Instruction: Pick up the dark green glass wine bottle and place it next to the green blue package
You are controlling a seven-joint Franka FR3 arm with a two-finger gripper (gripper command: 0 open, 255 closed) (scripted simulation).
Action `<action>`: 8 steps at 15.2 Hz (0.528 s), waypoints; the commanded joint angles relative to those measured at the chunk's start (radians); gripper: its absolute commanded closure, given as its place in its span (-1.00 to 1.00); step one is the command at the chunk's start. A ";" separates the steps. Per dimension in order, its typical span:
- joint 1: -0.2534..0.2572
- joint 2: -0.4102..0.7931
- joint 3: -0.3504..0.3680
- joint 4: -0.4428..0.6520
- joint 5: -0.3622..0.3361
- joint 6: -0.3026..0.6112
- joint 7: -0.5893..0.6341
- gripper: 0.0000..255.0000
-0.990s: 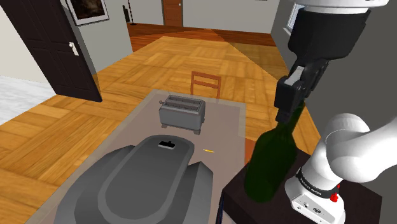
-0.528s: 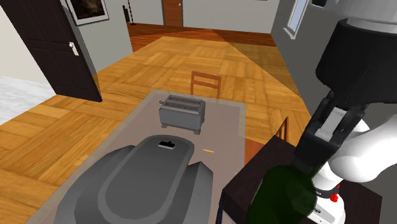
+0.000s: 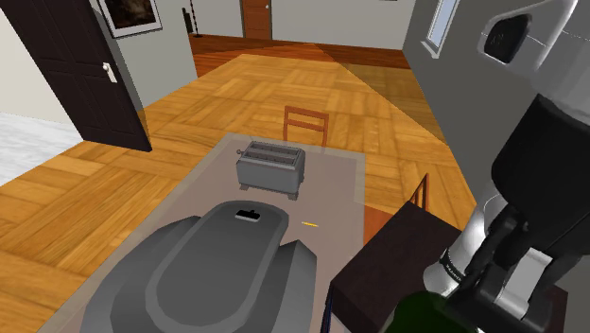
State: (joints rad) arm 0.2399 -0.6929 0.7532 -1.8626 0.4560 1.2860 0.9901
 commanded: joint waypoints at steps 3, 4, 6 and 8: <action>0.009 -0.023 0.010 -0.064 0.014 0.045 -0.008 1.00; 0.012 -0.029 0.011 -0.081 0.018 0.056 -0.011 1.00; 0.017 -0.041 0.016 -0.114 0.025 0.078 -0.016 1.00; 0.022 -0.052 0.021 -0.146 0.032 0.100 -0.021 1.00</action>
State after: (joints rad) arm 0.2604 -0.7400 0.7704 -1.9915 0.4842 1.3725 0.9712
